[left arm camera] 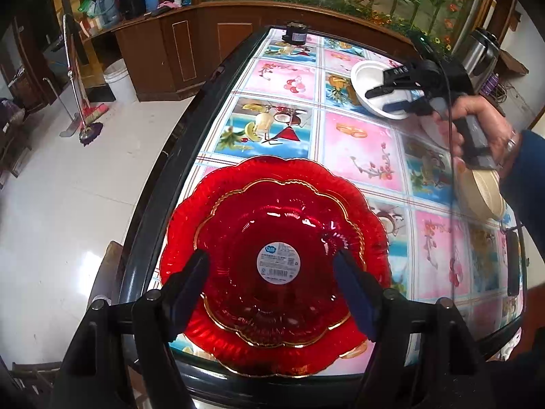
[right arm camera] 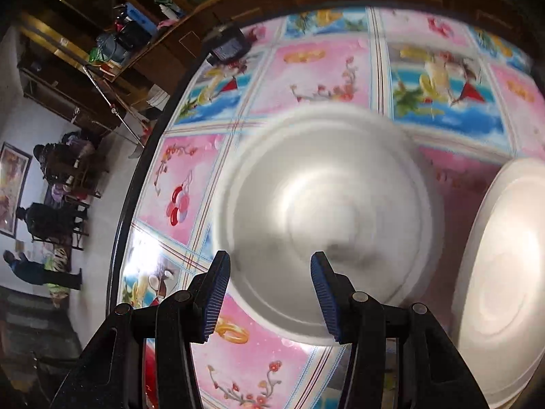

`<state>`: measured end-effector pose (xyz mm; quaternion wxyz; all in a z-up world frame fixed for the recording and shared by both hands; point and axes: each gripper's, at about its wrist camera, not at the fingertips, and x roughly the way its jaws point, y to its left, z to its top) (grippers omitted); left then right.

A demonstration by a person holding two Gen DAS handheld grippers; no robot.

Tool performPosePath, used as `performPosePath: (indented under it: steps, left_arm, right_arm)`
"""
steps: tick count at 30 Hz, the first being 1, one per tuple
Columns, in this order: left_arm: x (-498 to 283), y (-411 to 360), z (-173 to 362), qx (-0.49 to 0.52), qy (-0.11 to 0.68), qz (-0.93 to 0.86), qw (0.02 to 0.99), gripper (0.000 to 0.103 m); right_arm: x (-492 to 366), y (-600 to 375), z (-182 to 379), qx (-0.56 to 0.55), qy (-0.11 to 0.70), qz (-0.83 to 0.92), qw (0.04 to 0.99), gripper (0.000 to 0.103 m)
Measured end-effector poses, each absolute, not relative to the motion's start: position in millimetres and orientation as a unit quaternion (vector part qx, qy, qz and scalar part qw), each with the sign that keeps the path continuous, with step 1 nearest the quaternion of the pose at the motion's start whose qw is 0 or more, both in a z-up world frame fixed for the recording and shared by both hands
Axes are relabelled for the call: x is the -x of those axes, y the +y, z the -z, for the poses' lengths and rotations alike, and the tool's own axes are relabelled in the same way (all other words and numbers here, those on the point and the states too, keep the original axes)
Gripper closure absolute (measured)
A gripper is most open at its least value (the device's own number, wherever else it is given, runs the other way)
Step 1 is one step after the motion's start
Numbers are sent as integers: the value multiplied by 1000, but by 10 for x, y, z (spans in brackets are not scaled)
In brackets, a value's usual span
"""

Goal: Organize plates and bowls
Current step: 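Grasp the rim of a white foam plate with the left gripper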

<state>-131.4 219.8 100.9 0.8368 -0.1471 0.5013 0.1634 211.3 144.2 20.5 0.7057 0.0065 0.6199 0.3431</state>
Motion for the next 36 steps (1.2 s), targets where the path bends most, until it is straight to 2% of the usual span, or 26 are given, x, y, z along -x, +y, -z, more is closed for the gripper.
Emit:
performPosePath:
  steps: [8,13,17,20,25,26,27,28,30,32,34,36]
  left_arm:
    - [1139,2112,-1078,146,492,-140,847,29]
    - [1006,1953,-1104,136,492,-116,852,29]
    - [890,1729,-1122,123,495,-86,856,29]
    - [800,1586,-1136,120,497,-62,857,29]
    - [525,1420,-1083,126,506,-35,853,29]
    - [432,1407,-1057,132,512,-31,848,29]
    - [342,1391,-1038,136,515,-25,846,29]
    - [251,1375,-1003,138,520,-19,843,29]
    - [60,1362,-893,142,532,-24,834,35]
    - [-113,1346,-756,151,547,-9,823,55]
    - [-211,1339,-648,149,560,-14,815,64]
    - [-285,1319,-550,154,571,-7,806,64]
  right_arm:
    - [-1583,1175,-206,39,663,-360,655,49]
    - [-1011,741,-217,71,682,-370,627,43]
    - [-516,296,-326,68,688,-388,610,43]
    - [-325,13,-593,40,663,-407,627,43]
    - [-317,-576,-953,-13,586,-363,724,43]
    - [-369,-670,-924,-23,587,-343,733,49]
    - [-412,-758,-870,-33,592,-329,735,66]
    - [-439,-820,-810,-44,597,-323,733,72]
    - [-470,-852,-721,-60,606,-310,730,73]
    - [-471,-844,-688,-58,599,-309,737,74]
    - [-504,-835,-652,-65,601,-296,739,73]
    - [-518,-754,-582,-76,602,-302,736,73]
